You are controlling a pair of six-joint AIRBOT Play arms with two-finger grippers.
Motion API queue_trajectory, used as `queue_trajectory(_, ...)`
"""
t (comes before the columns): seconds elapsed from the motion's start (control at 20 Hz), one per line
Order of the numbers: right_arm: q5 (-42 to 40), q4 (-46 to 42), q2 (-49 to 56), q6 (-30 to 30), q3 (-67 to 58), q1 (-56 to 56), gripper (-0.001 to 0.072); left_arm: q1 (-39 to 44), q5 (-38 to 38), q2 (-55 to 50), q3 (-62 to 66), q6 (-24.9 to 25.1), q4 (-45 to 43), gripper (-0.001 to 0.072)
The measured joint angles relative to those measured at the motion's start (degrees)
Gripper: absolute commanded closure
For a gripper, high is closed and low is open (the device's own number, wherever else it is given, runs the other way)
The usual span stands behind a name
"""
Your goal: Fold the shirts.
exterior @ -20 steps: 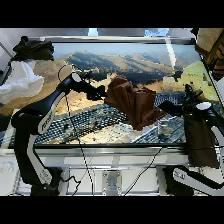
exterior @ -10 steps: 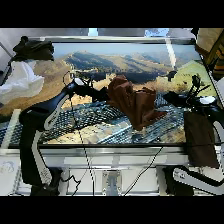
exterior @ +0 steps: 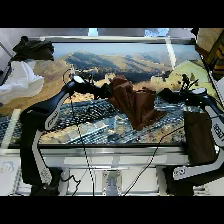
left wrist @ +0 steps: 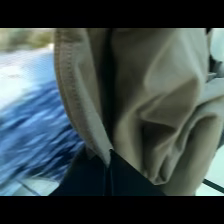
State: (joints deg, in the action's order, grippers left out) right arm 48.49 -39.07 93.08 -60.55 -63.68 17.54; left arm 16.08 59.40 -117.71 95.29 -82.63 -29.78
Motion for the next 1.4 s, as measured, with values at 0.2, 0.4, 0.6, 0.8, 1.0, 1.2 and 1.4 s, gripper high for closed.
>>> queue_trajectory(0.2, 4.22, 2.43, 7.32, 0.46, -8.39, -0.13, 0.0300, 0.00, 0.35, 0.00, 0.50, 0.09, 1.07, 0.0697)
queue_trajectory(0.4, 7.32, 4.33, 12.39, 0.39, -13.53, -0.76, 0.0305, 0.00, 0.48, 0.00, 0.61, 0.04, 1.33, 0.0697)
queue_trajectory(0.6, 8.33, 4.00, 14.23, -0.68, -15.10, -1.09, 0.0500, 0.00, 0.59, 0.00, 0.66, -0.04, 1.49, 0.0697)
queue_trajectory(0.8, 9.57, 3.76, 14.75, -0.57, -15.54, -1.53, 0.0674, 0.00, 0.55, 0.00, 0.66, -0.07, 1.57, 0.0697)
queue_trajectory(1.0, 11.82, 4.28, 13.92, 0.87, -17.57, -1.55, 0.0676, -0.35, -0.81, 0.24, 0.74, 0.92, 4.50, 0.0699)
queue_trajectory(1.2, 10.51, -0.57, 8.74, 0.22, -25.57, -0.66, 0.0676, -2.82, -8.61, 2.93, 5.68, 10.71, 18.71, 0.0703)
queue_trajectory(1.4, 10.27, -2.27, 6.10, -3.26, -41.05, 1.99, 0.0675, -7.43, -15.43, 5.29, 21.27, 10.97, 21.84, 0.0703)
